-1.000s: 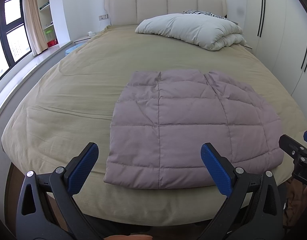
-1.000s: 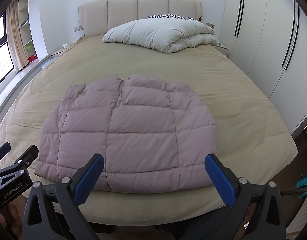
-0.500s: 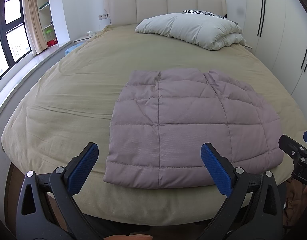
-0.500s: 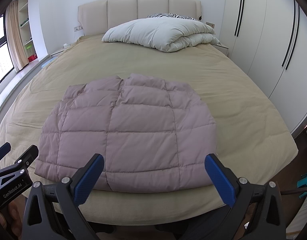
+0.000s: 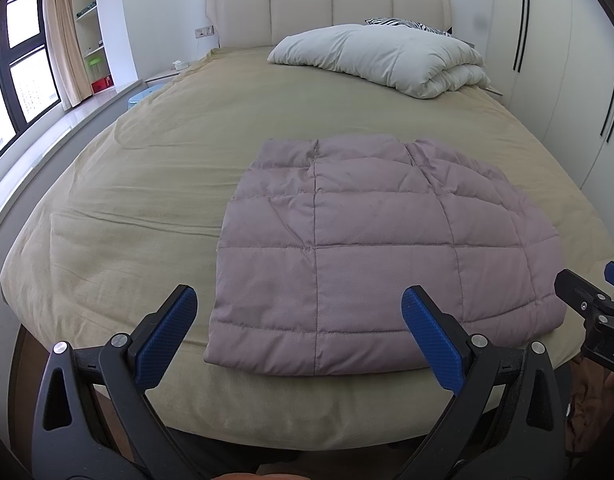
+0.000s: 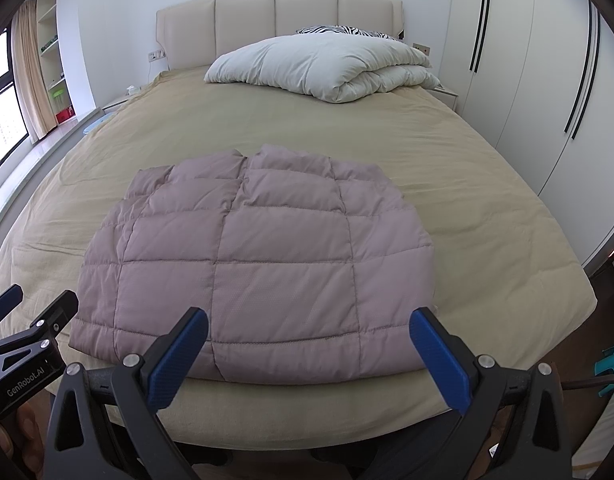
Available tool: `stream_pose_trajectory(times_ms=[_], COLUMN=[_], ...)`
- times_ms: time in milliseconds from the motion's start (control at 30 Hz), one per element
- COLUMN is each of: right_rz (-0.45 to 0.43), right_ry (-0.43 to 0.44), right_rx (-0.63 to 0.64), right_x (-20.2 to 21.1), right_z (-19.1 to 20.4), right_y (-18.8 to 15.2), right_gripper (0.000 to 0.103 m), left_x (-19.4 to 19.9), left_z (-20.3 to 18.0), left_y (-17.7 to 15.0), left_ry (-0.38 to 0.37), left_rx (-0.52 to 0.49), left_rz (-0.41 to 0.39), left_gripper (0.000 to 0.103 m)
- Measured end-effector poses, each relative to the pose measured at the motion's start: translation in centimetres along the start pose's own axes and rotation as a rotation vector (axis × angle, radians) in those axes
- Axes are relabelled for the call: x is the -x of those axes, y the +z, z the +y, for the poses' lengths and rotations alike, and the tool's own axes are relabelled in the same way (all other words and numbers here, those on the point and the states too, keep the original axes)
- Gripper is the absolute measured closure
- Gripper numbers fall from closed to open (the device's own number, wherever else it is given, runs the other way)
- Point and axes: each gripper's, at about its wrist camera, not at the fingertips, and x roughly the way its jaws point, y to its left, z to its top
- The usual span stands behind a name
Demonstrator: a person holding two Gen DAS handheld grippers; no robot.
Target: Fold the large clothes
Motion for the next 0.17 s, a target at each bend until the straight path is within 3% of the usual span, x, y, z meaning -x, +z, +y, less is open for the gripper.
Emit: stream_pose_trajectory(times_ms=[167], right_rz=[0.0], right_ry=[-0.002], right_rx=[-0.002], right_x=[-0.05], right_z=[0.04], right_y=[-0.08], right_gripper=[0.0], left_x=[0.08], left_z=[0.17], left_y=[-0.09], left_ry=[-0.002], left_rx=[-0.01], left_rz=[-0.015], left_gripper=[0.0])
